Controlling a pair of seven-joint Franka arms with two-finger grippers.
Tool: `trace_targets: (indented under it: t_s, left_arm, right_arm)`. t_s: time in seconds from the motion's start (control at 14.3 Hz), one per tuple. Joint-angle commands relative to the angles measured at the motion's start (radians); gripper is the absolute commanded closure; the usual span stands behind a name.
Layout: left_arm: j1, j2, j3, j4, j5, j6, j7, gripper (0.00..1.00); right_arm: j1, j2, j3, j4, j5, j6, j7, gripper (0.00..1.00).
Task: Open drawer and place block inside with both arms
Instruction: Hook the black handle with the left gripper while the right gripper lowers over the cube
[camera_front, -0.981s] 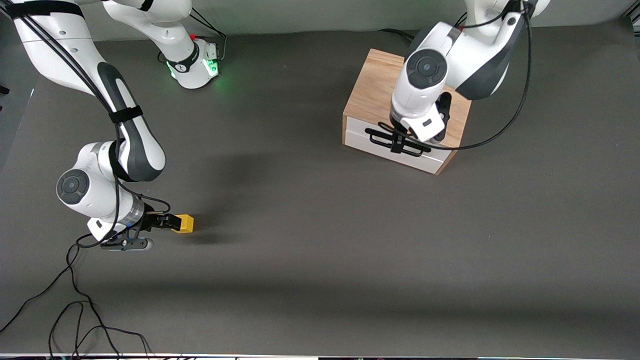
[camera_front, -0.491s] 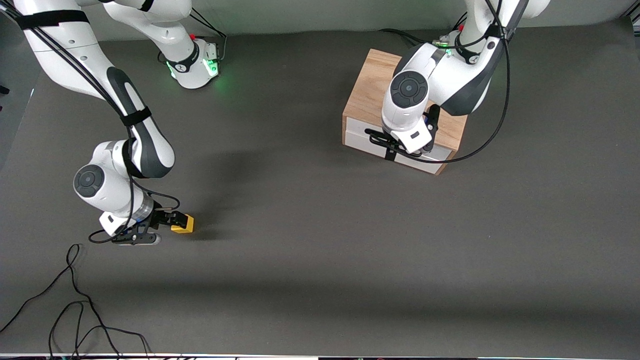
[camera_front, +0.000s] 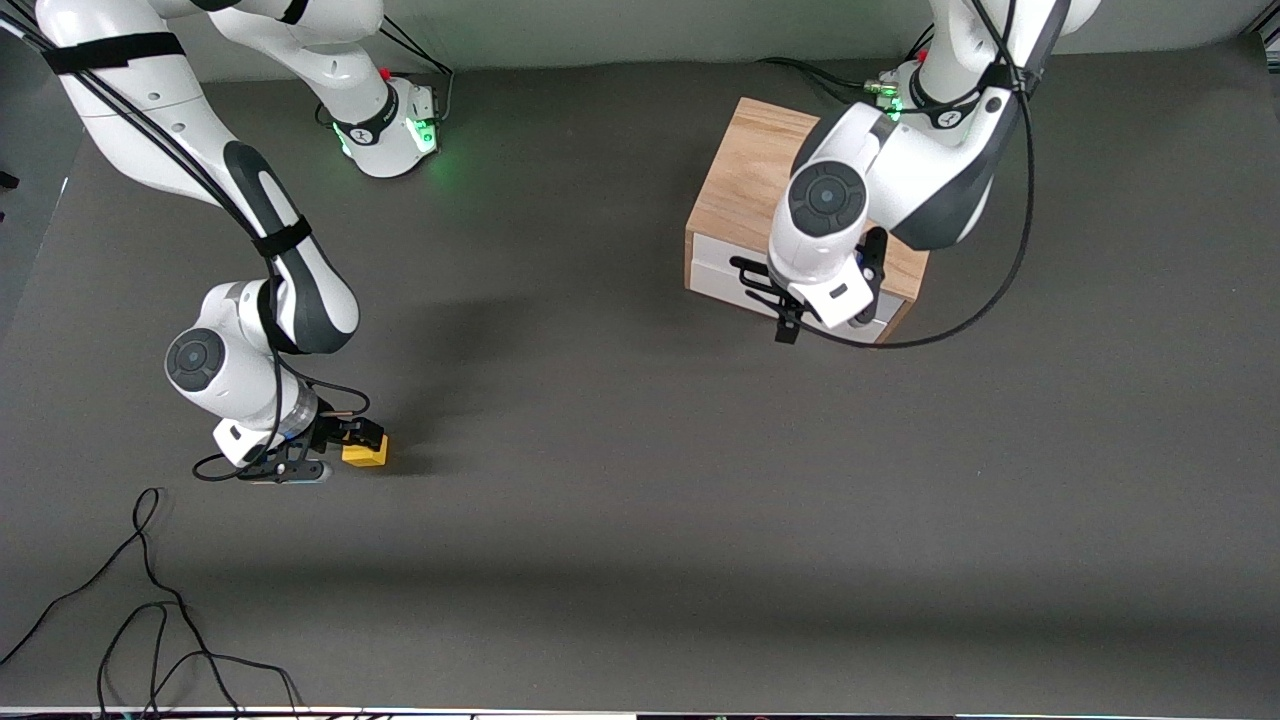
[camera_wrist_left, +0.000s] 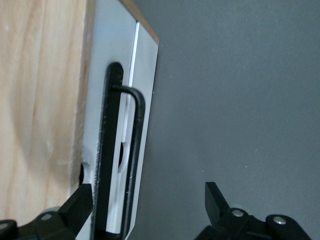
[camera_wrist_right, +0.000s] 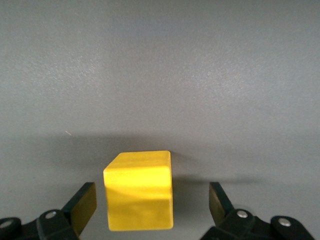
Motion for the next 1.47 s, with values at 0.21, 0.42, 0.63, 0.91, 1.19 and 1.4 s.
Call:
trace_targets:
  t_s: [0.21, 0.42, 0.63, 0.91, 1.19, 1.4]
  left_arm:
    - [0.027, 0.126, -0.003, 0.144, 0.015, -0.105, -0.009, 0.0]
    - [0.025, 0.145, -0.004, 0.142, 0.015, -0.102, -0.009, 0.0]
    - [0.022, 0.159, -0.004, 0.127, 0.015, -0.094, -0.011, 0.0]
    - [0.019, 0.162, -0.006, 0.118, 0.012, -0.094, -0.013, 0.0]
    - [0.017, 0.168, -0.006, 0.099, 0.009, -0.089, -0.011, 0.0]
    - [0.017, 0.189, -0.006, 0.099, 0.009, -0.085, -0.011, 0.0]
  right_arm:
    - [0.006, 0.005, -0.005, -0.023, 0.015, 0.05, -0.002, 0.0]
    - [0.007, 0.005, -0.003, -0.023, 0.015, 0.05, -0.001, 0.0]
    - [0.007, 0.005, -0.003, -0.023, 0.015, 0.05, -0.001, 0.0]
    - [0.007, 0.005, -0.005, -0.023, 0.015, 0.05, -0.001, 0.0]
    - [0.006, 0.005, -0.005, -0.023, 0.015, 0.051, -0.004, 0.01]
    - [0.006, 0.005, -0.003, -0.023, 0.015, 0.051, -0.011, 0.07]
